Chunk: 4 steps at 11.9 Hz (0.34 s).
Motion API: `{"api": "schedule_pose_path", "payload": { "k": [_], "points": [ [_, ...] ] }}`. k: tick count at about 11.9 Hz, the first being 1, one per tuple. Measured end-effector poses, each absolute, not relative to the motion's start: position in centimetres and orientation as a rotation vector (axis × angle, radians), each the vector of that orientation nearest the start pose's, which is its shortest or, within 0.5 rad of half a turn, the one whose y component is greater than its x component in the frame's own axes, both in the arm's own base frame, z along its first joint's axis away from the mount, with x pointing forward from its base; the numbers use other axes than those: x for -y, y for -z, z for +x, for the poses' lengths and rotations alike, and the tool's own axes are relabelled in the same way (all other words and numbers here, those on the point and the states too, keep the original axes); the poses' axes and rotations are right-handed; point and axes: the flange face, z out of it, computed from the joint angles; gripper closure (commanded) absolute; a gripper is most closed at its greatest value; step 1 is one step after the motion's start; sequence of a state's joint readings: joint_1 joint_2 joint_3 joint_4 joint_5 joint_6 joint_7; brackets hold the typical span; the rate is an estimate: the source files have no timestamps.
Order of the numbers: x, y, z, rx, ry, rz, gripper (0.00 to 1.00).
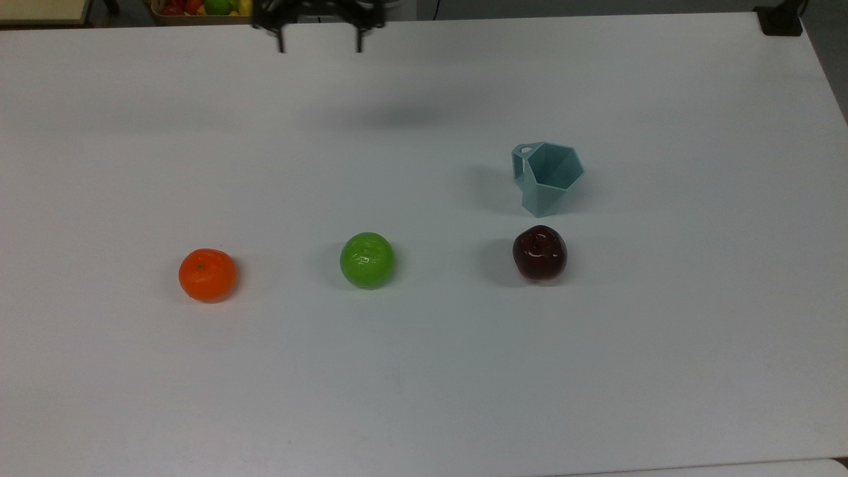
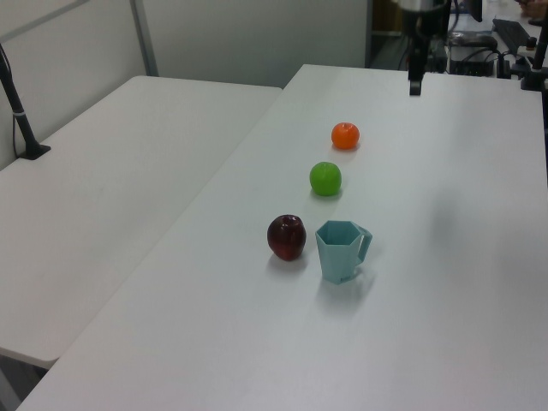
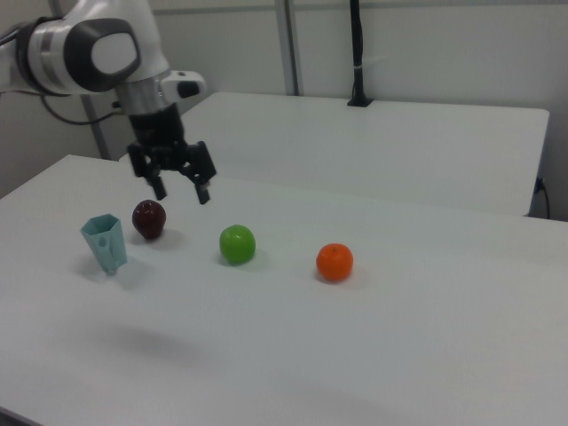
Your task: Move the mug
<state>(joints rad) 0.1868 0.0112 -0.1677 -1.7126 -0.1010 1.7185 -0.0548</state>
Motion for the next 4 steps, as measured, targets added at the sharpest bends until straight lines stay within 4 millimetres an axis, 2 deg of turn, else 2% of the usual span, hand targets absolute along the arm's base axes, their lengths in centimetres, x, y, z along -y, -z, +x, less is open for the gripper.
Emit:
{"api": "schedule_pose_path", "payload": {
  "k": [2,4],
  "points": [
    [3.7,-56.9,56.5,-0.057,0.001,-3.241,0.0],
    [4.9,-57.1,56.3,-0.126,-0.003,-3.23,0.0]
  ]
}}
